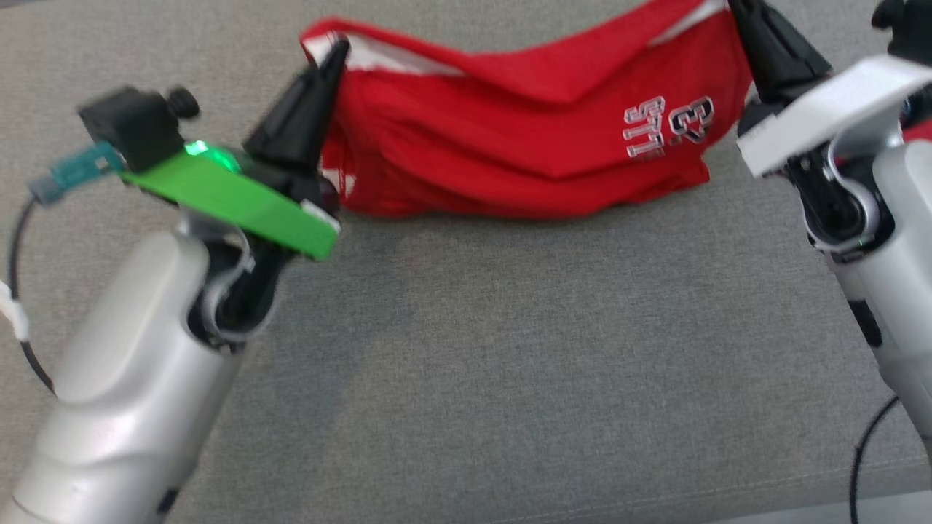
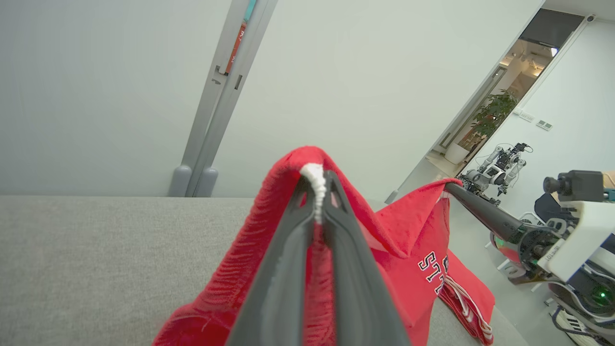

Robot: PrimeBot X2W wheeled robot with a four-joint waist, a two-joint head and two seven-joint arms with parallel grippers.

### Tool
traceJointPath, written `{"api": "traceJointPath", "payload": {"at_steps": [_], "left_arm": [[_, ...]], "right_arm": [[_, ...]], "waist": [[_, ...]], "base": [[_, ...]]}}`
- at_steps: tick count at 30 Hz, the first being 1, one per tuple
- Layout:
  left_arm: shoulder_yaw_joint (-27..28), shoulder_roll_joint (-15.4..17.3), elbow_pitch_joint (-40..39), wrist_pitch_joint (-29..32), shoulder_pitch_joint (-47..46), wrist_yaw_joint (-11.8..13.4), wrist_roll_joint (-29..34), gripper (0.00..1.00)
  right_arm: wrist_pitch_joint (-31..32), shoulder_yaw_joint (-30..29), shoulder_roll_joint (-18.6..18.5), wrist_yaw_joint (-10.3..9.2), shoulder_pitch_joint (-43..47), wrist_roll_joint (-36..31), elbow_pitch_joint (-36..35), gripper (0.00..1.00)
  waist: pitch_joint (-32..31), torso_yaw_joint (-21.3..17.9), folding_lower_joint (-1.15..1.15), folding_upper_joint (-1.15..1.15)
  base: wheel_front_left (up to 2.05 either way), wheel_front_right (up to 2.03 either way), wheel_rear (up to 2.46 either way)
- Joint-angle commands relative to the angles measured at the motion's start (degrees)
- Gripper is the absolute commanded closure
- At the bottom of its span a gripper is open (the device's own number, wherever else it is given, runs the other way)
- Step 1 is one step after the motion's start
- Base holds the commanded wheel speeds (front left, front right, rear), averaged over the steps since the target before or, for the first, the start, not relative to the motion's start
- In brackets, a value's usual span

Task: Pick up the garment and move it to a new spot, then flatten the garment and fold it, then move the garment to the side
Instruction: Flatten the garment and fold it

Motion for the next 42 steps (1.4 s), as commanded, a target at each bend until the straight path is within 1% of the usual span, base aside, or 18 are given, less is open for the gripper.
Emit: {"api": "traceJointPath", "payload": {"at_steps": [1, 3, 4, 6, 9, 11, 13, 15, 17, 19, 21, 24, 27, 29, 32, 35, 37, 42], "left_arm": [[1.4, 0.5, 1.7, -0.2, -4.8, -0.1, 0.9, 1.00], [1.6, 0.9, 4.9, 0.1, -11.1, 0.0, 3.0, 1.00], [1.8, 0.8, 7.1, -0.2, -14.4, 0.0, 4.1, 1.00], [0.7, 0.3, 11.3, -0.2, -19.6, 0.0, 6.5, 1.00], [0.5, -0.6, 16.2, -2.3, -27.4, -0.1, 9.0, 1.00], [0.8, -1.1, 19.1, -4.8, -30.9, -0.1, 10.4, 1.00], [0.5, -1.0, 21.2, -7.0, -34.3, 0.3, 13.6, 1.00], [0.8, -1.5, 22.0, -8.6, -37.5, 0.8, 15.8, 1.00], [1.0, -1.8, 21.3, -9.4, -39.5, 0.8, 18.6, 1.00], [0.2, -1.8, 18.9, -9.7, -40.2, 0.7, 23.2, 1.00], [0.4, -2.6, 15.1, -9.6, -38.7, 0.5, 27.3, 1.00], [0.2, -3.8, 11.2, -9.6, -32.8, 0.2, 30.6, 1.00], [-1.4, -4.6, 9.9, -9.6, -25.5, -0.2, 31.8, 1.00], [-3.1, -4.7, 9.2, -9.6, -20.7, -0.2, 31.0, 1.00], [-7.2, -2.8, 7.4, -9.6, -13.2, -0.2, 26.8, 1.00], [-10.6, 0.6, 4.3, -9.6, -5.1, -0.2, 21.8, 1.00], [-12.4, 3.0, 2.2, -9.6, -0.5, -0.2, 18.1, 1.00], [-15.3, 9.4, -1.6, -9.6, 10.7, -0.2, 8.3, 1.00]], "right_arm": [[1.0, -0.6, 1.8, -0.01, -3.0, 1.4, 0.9, 1.00], [2.4, -1.5, 3.8, -0.03, -8.4, 2.6, 3.2, 1.00], [2.0, -2.6, 5.8, -0.01, -11.5, 4.0, 4.6, 1.00], [1.4, -3.7, 7.5, -0.01, -15.9, 5.4, 7.9, 1.00], [-0.6, -4.4, 8.2, 0.00, -22.7, 4.8, 12.4, 1.00], [-4.1, -4.8, 9.0, 0.00, -26.9, 3.3, 15.0, 1.00], [-9.0, -4.9, 8.6, -0.01, -30.6, 0.7, 16.8, 1.00], [-11.7, -4.4, 8.3, -0.01, -33.7, -2.1, 17.7, 1.00], [-13.2, -4.8, 8.1, 0.00, -36.2, -4.2, 17.0, 1.00], [-13.7, -5.9, 7.6, -0.01, -37.0, -6.1, 15.4, 1.00], [-13.7, -6.1, 7.3, -0.01, -35.2, -7.2, 13.4, 1.00], [-13.7, -3.8, 5.0, -0.01, -29.7, -8.6, 11.0, 1.00], [-13.8, -0.7, 2.2, -0.01, -21.8, -8.0, 8.5, 1.00], [-13.7, 1.9, 0.5, -0.01, -16.1, -7.0, 7.1, 1.00], [-13.3, 6.0, -3.2, -0.02, -7.8, -4.5, 3.8, 1.00], [-12.0, 9.0, -6.7, -0.02, 0.5, -1.6, -0.1, 1.00], [-10.4, 9.7, -9.5, -0.04, 5.4, -0.4, -2.5, 1.00], [-4.5, 7.8, -13.5, -0.03, 17.5, 3.4, -9.2, 1.00]], "waist": [[7.5, -3.8, 0.00, 0.00], [9.8, -4.6, 0.00, 0.00], [10.7, -5.1, 0.00, 0.00], [11.3, -5.4, 0.00, 0.00], [12.0, -5.4, 0.00, 0.00], [11.9, -5.4, 0.00, 0.00], [11.5, -5.0, 0.00, 0.00], [11.3, -4.7, 0.00, 0.00], [11.3, -4.3, 0.00, 0.00], [11.7, -3.8, 0.00, 0.00], [12.7, -3.2, 0.00, 0.00], [13.8, -2.2, 0.00, 0.00], [14.2, -1.2, 0.00, 0.00], [13.7, -0.9, 0.00, 0.00], [12.0, -1.0, 0.00, 0.00], [8.9, -1.6, 0.00, 0.00], [6.4, -1.8, 0.00, 0.00], [0.7, -2.4, 0.00, 0.00]], "base": [[0.00, 0.00, 0.00], [0.00, 0.00, 0.00], [0.00, 0.00, 0.00], [0.00, 0.00, 0.00], [0.00, 0.00, 0.00], [0.00, 0.00, 0.00], [0.00, 0.00, 0.00], [0.00, 0.00, 0.00], [0.00, 0.00, 0.00], [0.00, 0.00, 0.00], [0.00, 0.00, 0.00], [0.00, 0.00, 0.00], [0.00, 0.00, 0.00], [0.00, 0.00, 0.00], [0.00, 0.00, 0.00], [0.00, 0.00, 0.00], [0.00, 0.00, 0.00], [0.00, 0.00, 0.00]]}}
